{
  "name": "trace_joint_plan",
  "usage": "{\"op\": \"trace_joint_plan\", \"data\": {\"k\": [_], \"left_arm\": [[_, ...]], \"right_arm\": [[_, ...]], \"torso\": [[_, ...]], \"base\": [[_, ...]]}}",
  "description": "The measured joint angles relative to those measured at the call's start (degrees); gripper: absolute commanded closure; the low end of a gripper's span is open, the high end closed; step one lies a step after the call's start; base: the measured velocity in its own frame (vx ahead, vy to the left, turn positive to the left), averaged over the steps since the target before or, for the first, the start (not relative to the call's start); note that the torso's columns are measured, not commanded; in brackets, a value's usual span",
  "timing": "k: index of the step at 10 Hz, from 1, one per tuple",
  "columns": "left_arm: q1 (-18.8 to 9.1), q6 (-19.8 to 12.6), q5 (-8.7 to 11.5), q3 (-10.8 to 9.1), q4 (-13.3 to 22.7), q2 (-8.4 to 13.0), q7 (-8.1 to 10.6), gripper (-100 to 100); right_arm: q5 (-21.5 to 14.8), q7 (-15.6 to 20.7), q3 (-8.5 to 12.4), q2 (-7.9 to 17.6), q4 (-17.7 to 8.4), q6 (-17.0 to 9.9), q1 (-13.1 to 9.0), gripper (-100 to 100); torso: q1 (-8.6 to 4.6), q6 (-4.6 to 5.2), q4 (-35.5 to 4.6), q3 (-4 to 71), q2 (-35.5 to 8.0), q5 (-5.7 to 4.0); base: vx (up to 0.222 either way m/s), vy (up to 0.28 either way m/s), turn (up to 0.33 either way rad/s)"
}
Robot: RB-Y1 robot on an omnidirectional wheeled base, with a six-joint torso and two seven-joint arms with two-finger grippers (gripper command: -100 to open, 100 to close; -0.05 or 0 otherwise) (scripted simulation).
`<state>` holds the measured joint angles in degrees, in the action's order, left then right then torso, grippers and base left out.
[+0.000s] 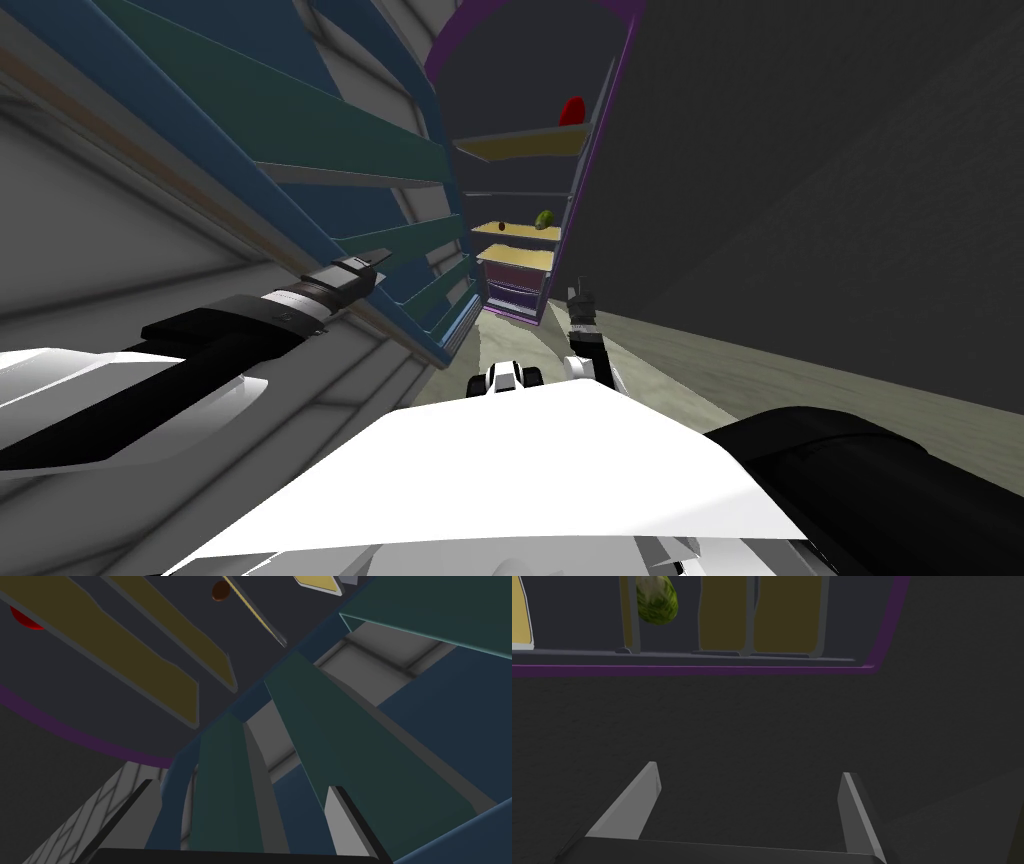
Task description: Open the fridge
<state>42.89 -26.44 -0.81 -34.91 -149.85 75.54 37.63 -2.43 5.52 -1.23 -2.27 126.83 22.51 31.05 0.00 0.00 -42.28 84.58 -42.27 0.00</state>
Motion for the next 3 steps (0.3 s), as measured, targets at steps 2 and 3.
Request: {"op": "trace_joint_plan", "data": {"k": [2, 3], "left_arm": [[0.0, 0.0, 0.0, 0.0, 0.0, 0.0, 0.0, 0], [0.0, 0.0, 0.0, 0.0, 0.0, 0.0, 0.0, 0]], "right_arm": [[0.0, 0.0, 0.0, 0.0, 0.0, 0.0, 0.0, 0], [0.0, 0.0, 0.0, 0.0, 0.0, 0.0, 0.0, 0]], "torso": [[0.0, 0.0, -0.01, -0.01, -0.02, 0.0], [0.0, 0.0, -0.01, -0.01, -0.02, 0.0]], "base": [[0.0, 0.0, 0.0], [0.0, 0.0, 0.0]]}}
